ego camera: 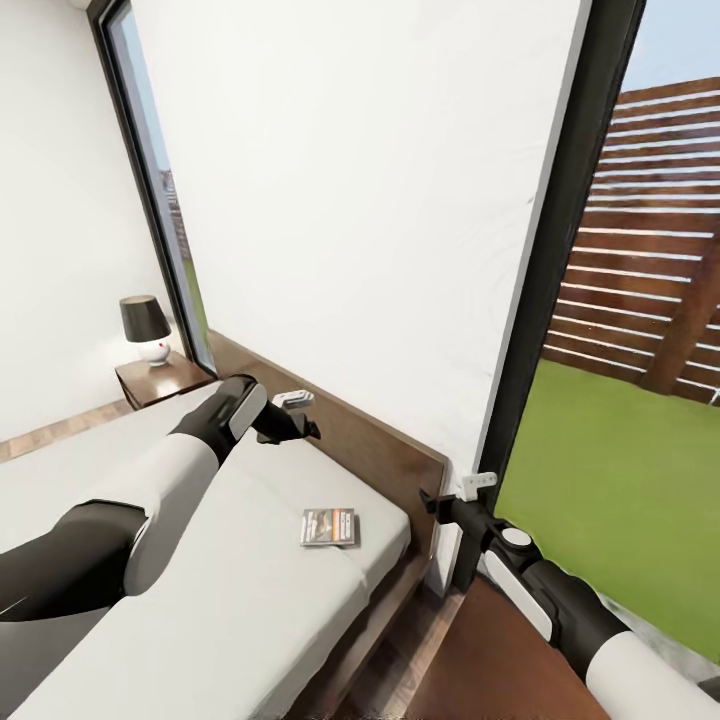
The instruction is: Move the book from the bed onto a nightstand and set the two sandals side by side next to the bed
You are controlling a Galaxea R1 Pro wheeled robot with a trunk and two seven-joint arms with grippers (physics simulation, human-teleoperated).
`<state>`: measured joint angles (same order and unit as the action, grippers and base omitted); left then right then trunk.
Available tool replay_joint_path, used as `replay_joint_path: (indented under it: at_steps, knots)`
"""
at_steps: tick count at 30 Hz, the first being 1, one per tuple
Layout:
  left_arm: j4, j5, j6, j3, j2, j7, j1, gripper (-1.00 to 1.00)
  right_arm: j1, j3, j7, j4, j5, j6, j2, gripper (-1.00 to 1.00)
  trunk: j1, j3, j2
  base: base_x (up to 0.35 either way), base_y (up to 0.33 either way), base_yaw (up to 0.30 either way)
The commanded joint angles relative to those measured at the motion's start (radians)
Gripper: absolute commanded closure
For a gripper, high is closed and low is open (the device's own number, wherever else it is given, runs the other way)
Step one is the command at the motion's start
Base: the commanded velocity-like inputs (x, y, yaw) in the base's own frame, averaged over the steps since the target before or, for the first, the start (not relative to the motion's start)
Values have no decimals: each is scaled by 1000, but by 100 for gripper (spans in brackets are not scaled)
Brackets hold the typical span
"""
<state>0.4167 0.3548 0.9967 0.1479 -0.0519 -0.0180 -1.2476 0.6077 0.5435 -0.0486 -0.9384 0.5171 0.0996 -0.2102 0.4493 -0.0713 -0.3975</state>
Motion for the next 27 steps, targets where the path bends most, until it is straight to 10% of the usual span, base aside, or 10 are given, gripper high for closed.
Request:
replay_joint_path:
  at_steps: [1, 27]
  knots:
    - [1, 1, 2, 6, 1, -2, -1, -100, 1, 4, -5, -2, 8, 3, -1, -100, 1, -4, -3, 0, 0, 0]
    - [1, 1, 1, 7, 2, -6, 0, -100, 1, 12, -5, -2, 5, 4, 4, -100, 1, -45, -3, 0, 0, 0]
